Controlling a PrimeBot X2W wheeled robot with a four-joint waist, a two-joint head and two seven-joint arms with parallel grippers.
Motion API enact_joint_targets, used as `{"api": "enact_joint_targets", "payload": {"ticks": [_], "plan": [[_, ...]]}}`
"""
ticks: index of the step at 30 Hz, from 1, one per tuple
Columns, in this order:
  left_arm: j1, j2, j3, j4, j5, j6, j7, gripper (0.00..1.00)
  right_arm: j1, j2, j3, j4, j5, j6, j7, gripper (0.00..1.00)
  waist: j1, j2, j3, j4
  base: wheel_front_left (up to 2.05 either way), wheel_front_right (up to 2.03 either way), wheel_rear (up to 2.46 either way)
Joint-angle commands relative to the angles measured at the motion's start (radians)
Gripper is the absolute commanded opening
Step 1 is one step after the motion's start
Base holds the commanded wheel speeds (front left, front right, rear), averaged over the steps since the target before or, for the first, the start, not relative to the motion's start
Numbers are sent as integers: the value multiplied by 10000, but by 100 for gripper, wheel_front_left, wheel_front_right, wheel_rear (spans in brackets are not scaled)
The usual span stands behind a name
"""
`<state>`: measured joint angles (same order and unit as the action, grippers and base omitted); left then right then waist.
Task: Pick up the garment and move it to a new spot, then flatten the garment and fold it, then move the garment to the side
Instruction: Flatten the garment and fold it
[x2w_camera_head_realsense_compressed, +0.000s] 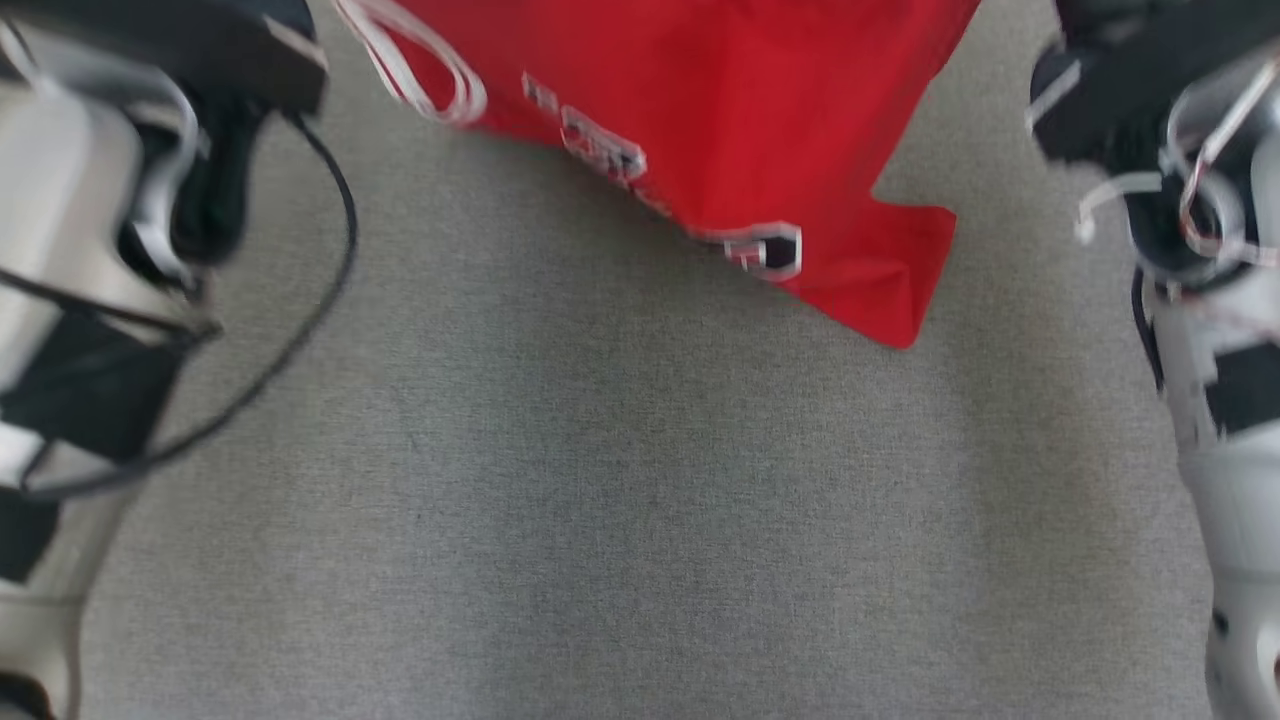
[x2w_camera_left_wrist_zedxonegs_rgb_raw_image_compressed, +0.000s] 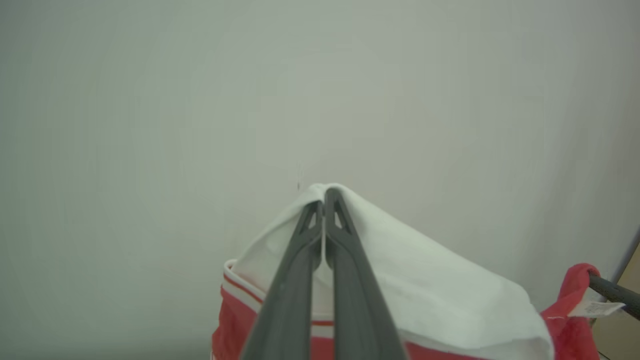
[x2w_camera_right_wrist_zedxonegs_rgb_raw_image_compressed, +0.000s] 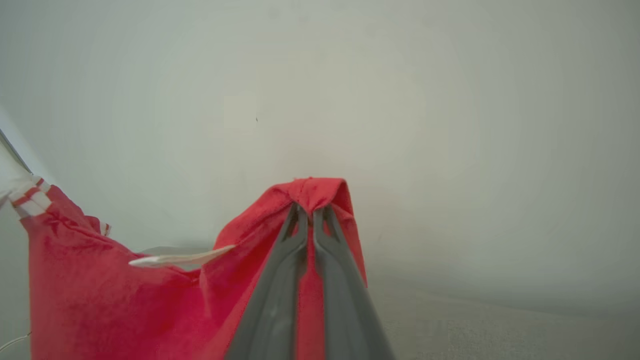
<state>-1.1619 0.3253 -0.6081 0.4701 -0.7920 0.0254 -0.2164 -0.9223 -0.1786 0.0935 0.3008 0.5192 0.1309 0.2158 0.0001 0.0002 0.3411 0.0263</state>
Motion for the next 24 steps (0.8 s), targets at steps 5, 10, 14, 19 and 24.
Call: {"api": "enact_joint_targets", "payload": {"ticks": [5, 10, 14, 19, 24], "plan": [[-1424, 108, 387, 469, -138, -15, 196, 0, -2162, 550, 277, 1740, -546, -5, -509, 0, -1, -2, 1007, -439, 0, 0, 0], [-2668, 62, 740, 1065, 104, 382, -7, 0, -4080, 1089, -245, 3536, -872, -5, -1442, 0, -1, -2, 1684, -689, 0, 0, 0], [-3542, -45, 991, 1349, 646, 720, -367, 0, -5423, 1270, -995, 4822, -1001, -3, -2681, 0, -1, -2, 1975, -813, 0, 0, 0], [-4297, -245, 1683, 621, 1547, 1154, -516, 0, -6567, 1277, -961, 5772, -335, -5, -4154, 0, -1, -2, 2201, -825, 0, 0, 0], [-3909, -808, 3126, -1352, 3010, 1319, -495, 0, -7427, 1272, -858, 6142, -157, -5, -4802, 0, -1, -2, 2527, -857, 0, 0, 0]]}}
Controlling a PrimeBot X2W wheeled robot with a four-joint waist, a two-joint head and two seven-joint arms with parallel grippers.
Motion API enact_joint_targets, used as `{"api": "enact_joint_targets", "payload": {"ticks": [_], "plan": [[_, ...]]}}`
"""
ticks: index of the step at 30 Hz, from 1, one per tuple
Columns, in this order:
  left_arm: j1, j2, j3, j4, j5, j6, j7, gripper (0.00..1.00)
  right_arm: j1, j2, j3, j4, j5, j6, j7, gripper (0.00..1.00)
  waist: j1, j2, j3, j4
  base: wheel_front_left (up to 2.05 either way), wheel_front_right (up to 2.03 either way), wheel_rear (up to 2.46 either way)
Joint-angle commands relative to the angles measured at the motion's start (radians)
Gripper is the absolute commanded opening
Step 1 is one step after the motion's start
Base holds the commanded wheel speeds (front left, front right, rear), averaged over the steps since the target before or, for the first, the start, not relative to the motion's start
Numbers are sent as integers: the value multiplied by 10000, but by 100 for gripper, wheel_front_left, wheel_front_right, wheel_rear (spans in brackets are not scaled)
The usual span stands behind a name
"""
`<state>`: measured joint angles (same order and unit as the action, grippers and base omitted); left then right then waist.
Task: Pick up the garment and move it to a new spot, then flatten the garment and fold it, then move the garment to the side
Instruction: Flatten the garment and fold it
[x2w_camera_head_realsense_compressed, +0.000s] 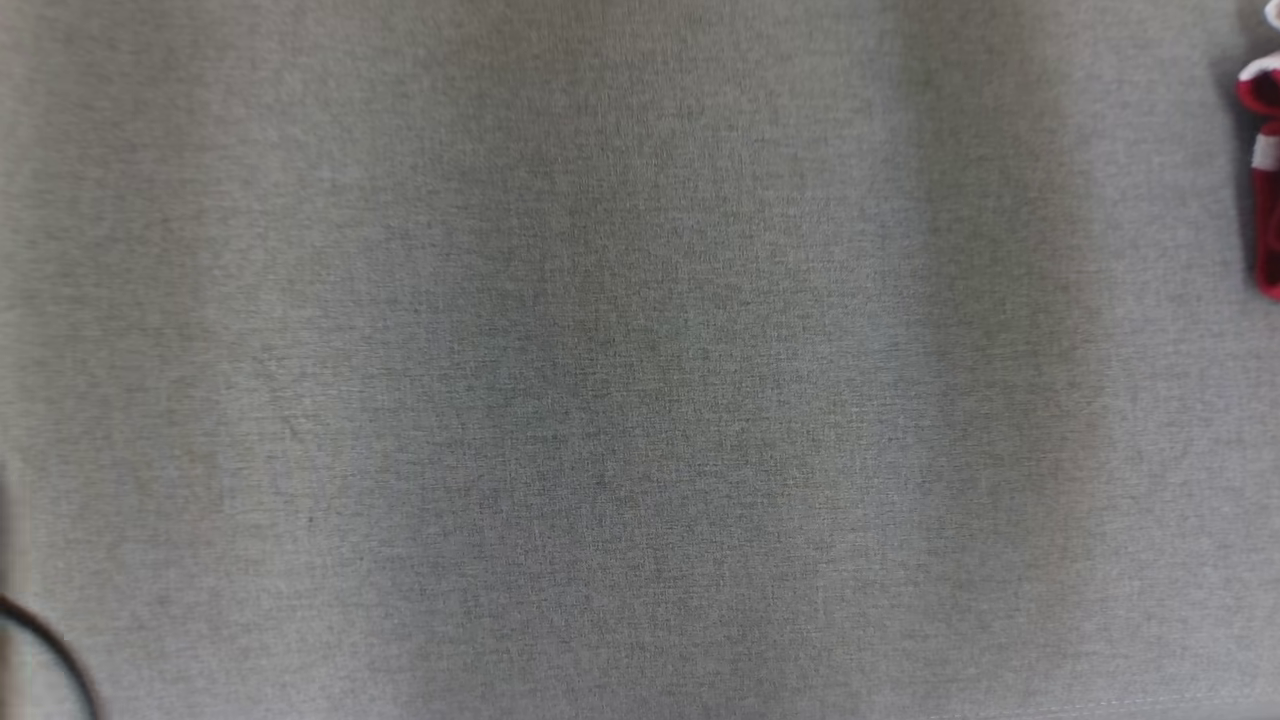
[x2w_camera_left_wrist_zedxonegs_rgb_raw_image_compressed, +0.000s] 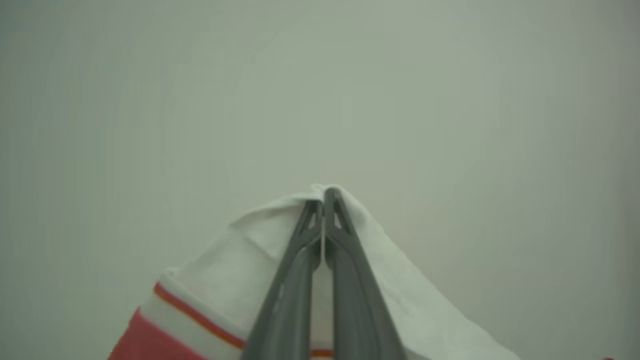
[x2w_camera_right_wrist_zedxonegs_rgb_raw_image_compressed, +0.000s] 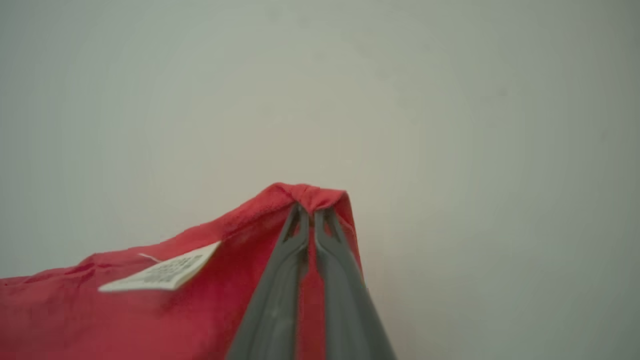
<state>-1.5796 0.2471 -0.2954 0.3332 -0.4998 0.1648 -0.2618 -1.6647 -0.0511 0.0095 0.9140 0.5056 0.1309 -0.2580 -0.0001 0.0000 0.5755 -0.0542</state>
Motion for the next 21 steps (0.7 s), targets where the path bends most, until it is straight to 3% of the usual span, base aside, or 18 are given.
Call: {"api": "enact_joint_targets", "payload": {"ticks": [1, 5, 10, 15, 21], "plan": [[455, -168, 228, -284, 327, -206, -42, 0, -33, -9, -198, -232, -195, -5, -71, 0, 1, 0, 274, -32, 0, 0, 0], [1664, -884, 666, -237, 928, -1077, -44, 0, 1076, 9, -66, -645, -632, -5, -54, 0, 1, 0, 601, 264, 0, 0, 0], [2682, -1483, 1240, -200, 1093, -1755, -45, 0, 1998, -14, 708, -622, -619, -5, -60, 0, 1, 0, 708, 586, 0, 0, 0], [3696, -1785, 1450, -212, 1152, -2415, -46, 0, 2783, -392, 1335, -772, -421, -5, 63, 0, 1, 0, 361, 796, 0, 0, 0], [4937, -1886, 878, 622, 854, -2793, -46, 0, 3795, -1002, 1700, -1014, 220, -5, 760, 0, 1, 0, -441, 923, 0, 0, 0]]}}
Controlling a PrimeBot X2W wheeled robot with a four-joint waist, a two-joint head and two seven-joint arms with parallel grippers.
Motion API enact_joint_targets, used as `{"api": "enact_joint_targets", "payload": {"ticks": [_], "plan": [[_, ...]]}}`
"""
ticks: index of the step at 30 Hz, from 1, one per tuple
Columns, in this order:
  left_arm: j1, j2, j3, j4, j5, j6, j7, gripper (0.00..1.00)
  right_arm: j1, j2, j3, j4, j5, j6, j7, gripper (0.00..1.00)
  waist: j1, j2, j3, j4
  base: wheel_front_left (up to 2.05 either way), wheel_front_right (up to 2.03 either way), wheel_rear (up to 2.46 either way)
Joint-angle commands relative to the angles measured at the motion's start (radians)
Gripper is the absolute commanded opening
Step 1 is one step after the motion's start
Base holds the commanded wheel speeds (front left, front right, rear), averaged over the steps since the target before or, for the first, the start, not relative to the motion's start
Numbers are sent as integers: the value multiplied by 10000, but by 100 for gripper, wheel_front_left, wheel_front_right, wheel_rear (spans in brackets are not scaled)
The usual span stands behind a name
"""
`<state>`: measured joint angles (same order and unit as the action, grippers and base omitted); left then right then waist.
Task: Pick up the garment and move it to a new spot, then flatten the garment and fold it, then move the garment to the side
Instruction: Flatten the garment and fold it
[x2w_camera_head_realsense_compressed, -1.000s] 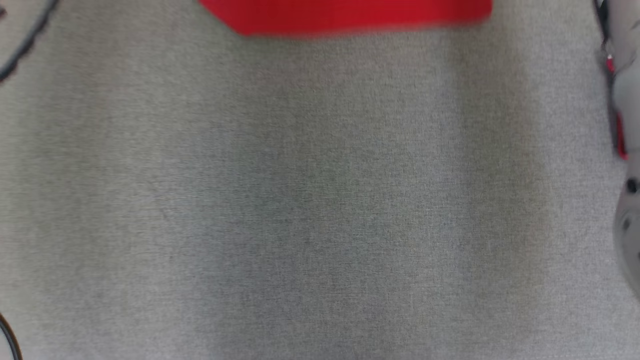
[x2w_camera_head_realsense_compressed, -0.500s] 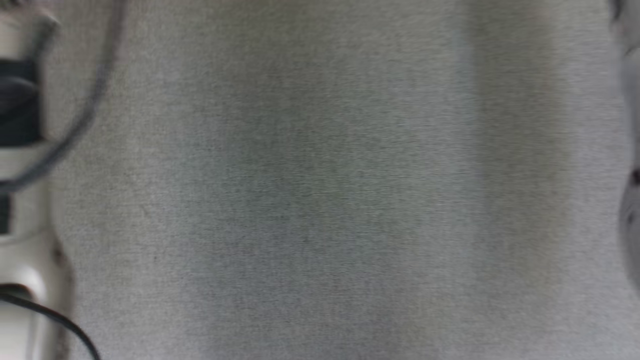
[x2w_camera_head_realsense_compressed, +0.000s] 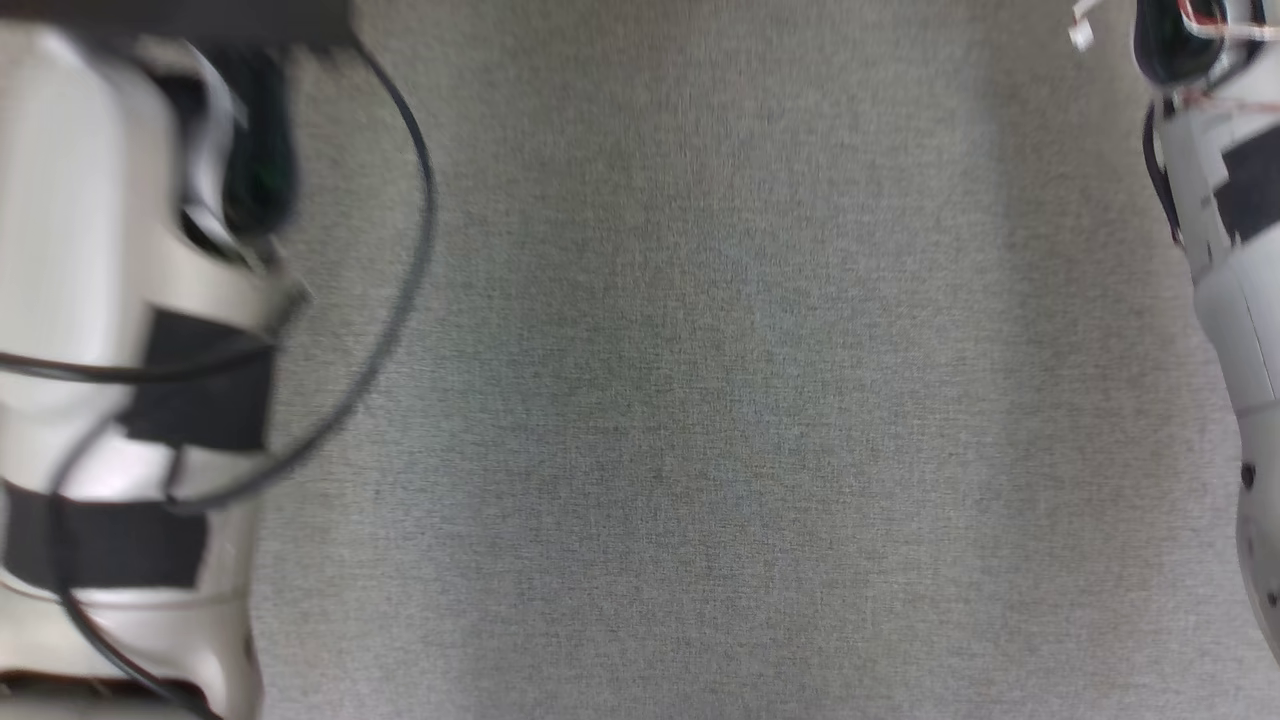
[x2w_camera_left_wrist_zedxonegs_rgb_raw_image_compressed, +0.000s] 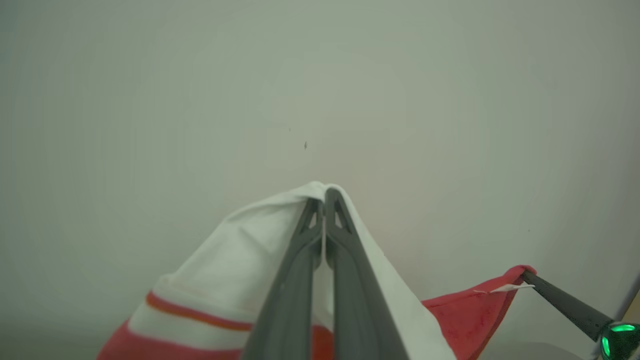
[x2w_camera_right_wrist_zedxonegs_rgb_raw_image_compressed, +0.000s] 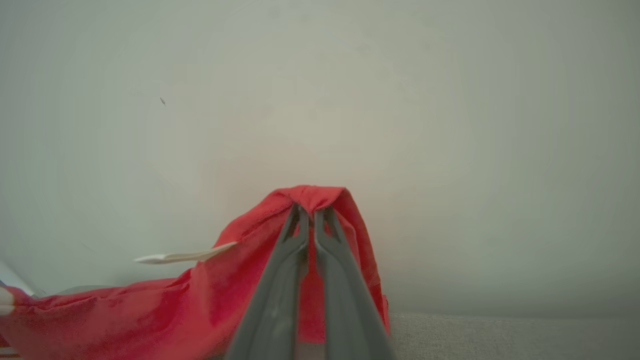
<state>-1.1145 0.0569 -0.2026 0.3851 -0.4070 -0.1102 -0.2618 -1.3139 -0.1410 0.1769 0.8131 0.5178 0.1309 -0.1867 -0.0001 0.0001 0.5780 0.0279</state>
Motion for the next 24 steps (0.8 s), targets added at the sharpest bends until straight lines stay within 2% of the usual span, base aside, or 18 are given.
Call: {"api": "enact_joint_targets", "payload": {"ticks": [1, 10, 19, 24], "plan": [[449, 20, -159, 319, -90, -58, -39, 0, 444, -203, 60, -49, 145, -5, 161, 0, 1, -1, -618, 114, 0, 0, 0], [2149, 52, -961, 1673, -716, -171, 620, 0, 2398, -806, 586, -261, 732, -5, 1604, 0, 1, -1, -2165, 213, 0, 0, 0], [3960, 106, -1443, 1938, -1058, -182, 1333, 0, 4411, -1310, 1096, -623, 1100, -5, 3099, 0, 1, -1, -3588, 373, 0, 0, 0], [5310, 164, -1654, 1647, -1359, -79, 1904, 0, 5489, -1591, 979, -714, 868, -5, 4150, 0, 1, -1, -4284, 448, 0, 0, 0]]}}
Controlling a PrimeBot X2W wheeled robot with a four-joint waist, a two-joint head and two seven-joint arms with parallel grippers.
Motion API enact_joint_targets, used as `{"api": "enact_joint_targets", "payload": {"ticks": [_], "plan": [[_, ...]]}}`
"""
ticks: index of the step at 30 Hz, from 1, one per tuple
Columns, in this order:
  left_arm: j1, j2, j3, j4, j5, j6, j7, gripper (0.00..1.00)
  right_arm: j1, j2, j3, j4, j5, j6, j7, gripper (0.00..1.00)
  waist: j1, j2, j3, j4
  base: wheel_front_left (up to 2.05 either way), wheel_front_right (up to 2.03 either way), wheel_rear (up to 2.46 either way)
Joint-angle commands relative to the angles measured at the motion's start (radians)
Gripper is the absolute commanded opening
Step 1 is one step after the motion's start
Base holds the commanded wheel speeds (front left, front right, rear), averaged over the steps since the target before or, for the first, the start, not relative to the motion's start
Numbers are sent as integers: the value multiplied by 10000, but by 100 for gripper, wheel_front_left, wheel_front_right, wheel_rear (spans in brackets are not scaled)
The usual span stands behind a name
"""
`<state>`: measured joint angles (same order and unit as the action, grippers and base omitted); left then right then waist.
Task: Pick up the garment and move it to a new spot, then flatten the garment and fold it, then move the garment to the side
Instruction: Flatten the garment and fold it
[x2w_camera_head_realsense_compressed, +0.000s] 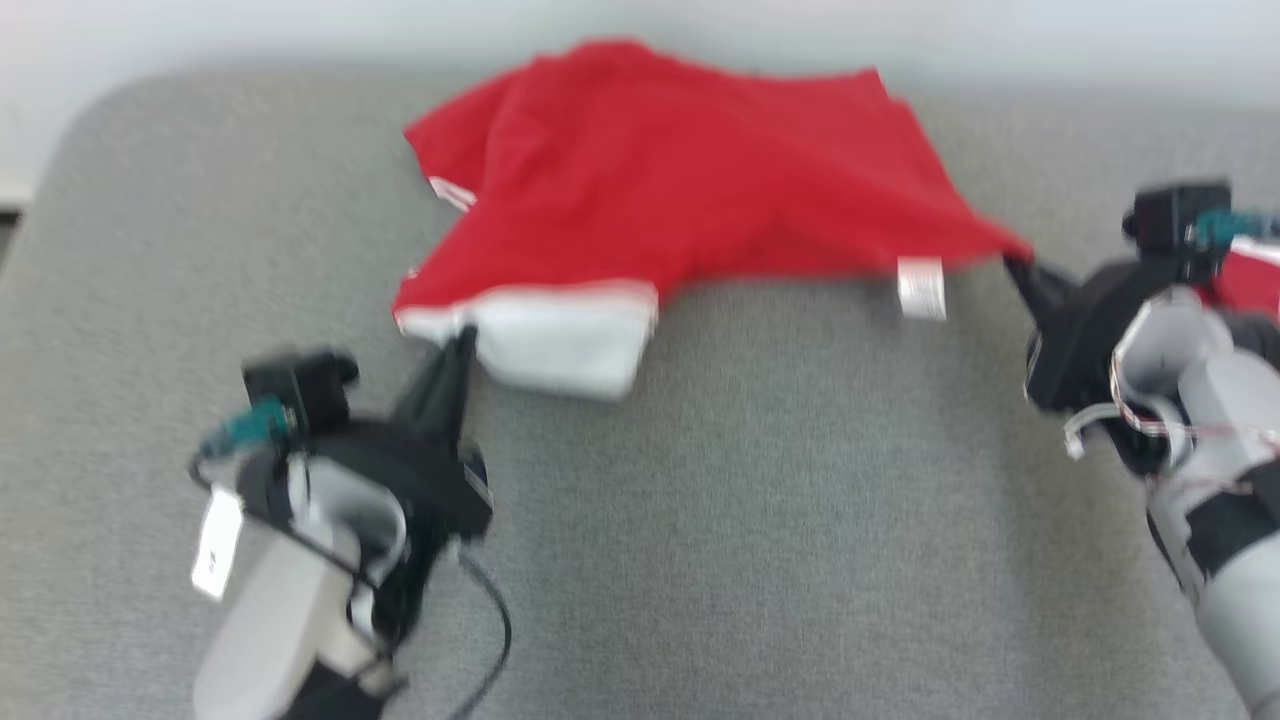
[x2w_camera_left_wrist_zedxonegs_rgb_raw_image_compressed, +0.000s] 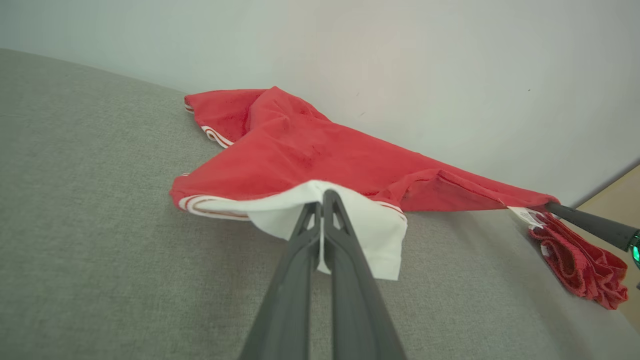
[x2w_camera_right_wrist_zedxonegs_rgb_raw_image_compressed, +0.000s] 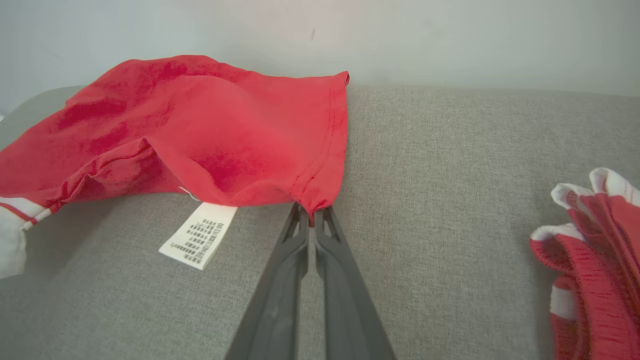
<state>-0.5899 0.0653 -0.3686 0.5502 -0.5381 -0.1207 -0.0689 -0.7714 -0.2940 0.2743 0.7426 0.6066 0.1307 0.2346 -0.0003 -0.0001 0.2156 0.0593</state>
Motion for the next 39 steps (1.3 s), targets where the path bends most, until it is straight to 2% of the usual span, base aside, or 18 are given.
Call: {"api": "enact_joint_targets", "payload": {"ticks": [1, 13, 26, 32, 39], "plan": [[340, 90, -3, -84, -151, 50, 115, 0, 263, -58, -65, -57, -40, -3, 175, 0, 3, 1, -767, 155, 0, 0, 0], [3557, 612, -74, -2036, -1149, 641, 2179, 0, 3254, -337, -935, -2278, -345, -3, 3142, 0, 3, 1, -1689, 307, 0, 0, 0], [5353, 1335, 282, -4867, -2414, 1534, 4533, 0, 6368, -256, -2584, -6428, -532, -3, 6773, 0, 3, 1, -1775, 446, 0, 0, 0], [6055, 1809, 350, -6203, -2825, 1991, 5666, 0, 7250, -76, -3230, -7634, -550, -3, 7727, 0, 3, 1, -1661, 423, 0, 0, 0], [6782, 2216, 375, -7498, -3259, 2373, 6553, 0, 7836, 122, -3692, -8413, -369, -3, 8313, 0, 3, 1, -1554, 470, 0, 0, 0]]}}
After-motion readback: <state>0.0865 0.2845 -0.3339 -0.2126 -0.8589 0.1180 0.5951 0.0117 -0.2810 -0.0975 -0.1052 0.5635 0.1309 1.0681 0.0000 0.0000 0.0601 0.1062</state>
